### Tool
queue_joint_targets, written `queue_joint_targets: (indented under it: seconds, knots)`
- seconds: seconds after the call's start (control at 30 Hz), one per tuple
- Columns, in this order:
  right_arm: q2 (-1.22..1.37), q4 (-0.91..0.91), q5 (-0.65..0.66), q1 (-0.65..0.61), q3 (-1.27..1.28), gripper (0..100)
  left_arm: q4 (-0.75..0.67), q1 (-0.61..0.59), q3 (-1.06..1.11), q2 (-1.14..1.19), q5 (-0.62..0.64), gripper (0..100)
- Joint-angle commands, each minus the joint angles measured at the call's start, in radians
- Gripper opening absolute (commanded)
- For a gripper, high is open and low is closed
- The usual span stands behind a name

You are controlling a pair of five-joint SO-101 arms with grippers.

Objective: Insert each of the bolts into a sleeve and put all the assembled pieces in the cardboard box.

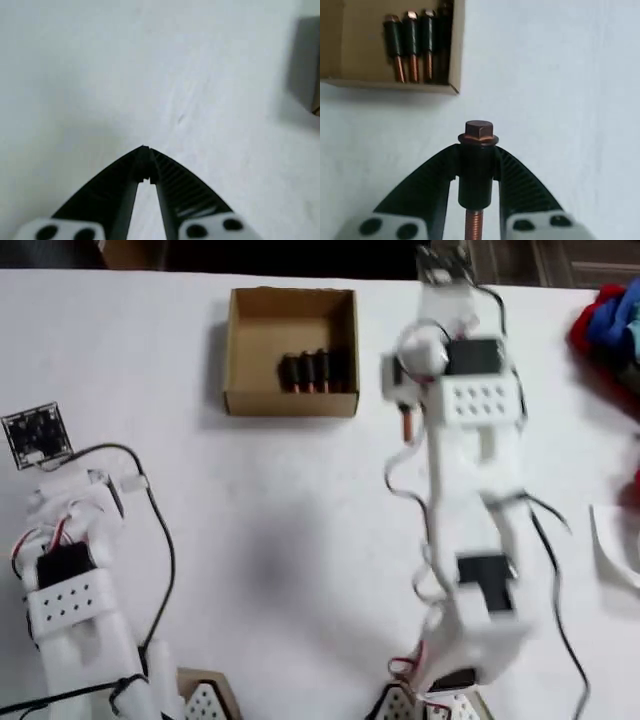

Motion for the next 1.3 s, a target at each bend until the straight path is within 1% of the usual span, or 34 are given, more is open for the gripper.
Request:
queue_joint_targets:
  seconds: [0.0, 0.17, 0.23, 0.33, 0.43, 0.57, 0.77, 0.9, 1.13, 1.27]
  knots:
    - [0.239, 0.022, -0.012, -0.097, -0.396, 1.9, -0.08, -0.002, 0.039, -0.025, 0.002, 2]
    - [0.449, -0.085, -0.012, -0.188, -0.578, 1.9, -0.15, -0.002, 0.11, -0.025, 0.003, 2]
    - [0.518, -0.11, -0.012, -0.197, -0.637, 1.9, -0.16, -0.002, 0.119, -0.025, 0.014, 2]
    - [0.587, -0.159, -0.023, -0.194, -0.717, 1.9, -0.187, 0.009, 0.119, -0.025, 0.075, 2]
    - [0.634, -0.265, -0.092, -0.179, -0.779, 1.9, -0.192, 0.014, 0.12, -0.025, 0.075, 2]
    - [0.677, -0.39, -0.135, -0.177, -0.783, 1.9, -0.193, 0.014, 0.119, -0.025, 0.074, 2]
    - [0.797, -0.506, -0.147, -0.24, -0.766, 1.9, -0.193, 0.014, 0.12, -0.025, 0.074, 2]
    - [0.862, -0.539, -0.147, -0.26, -0.773, 1.9, -0.195, 0.014, 0.128, -0.025, 0.074, 2]
    - [0.918, -0.654, -0.143, -0.263, -0.766, 1.9, -0.195, 0.014, 0.133, -0.025, 0.074, 2]
    - [0.928, -0.664, -0.141, -0.263, -0.766, 1.9, -0.195, 0.014, 0.134, -0.025, 0.074, 2]
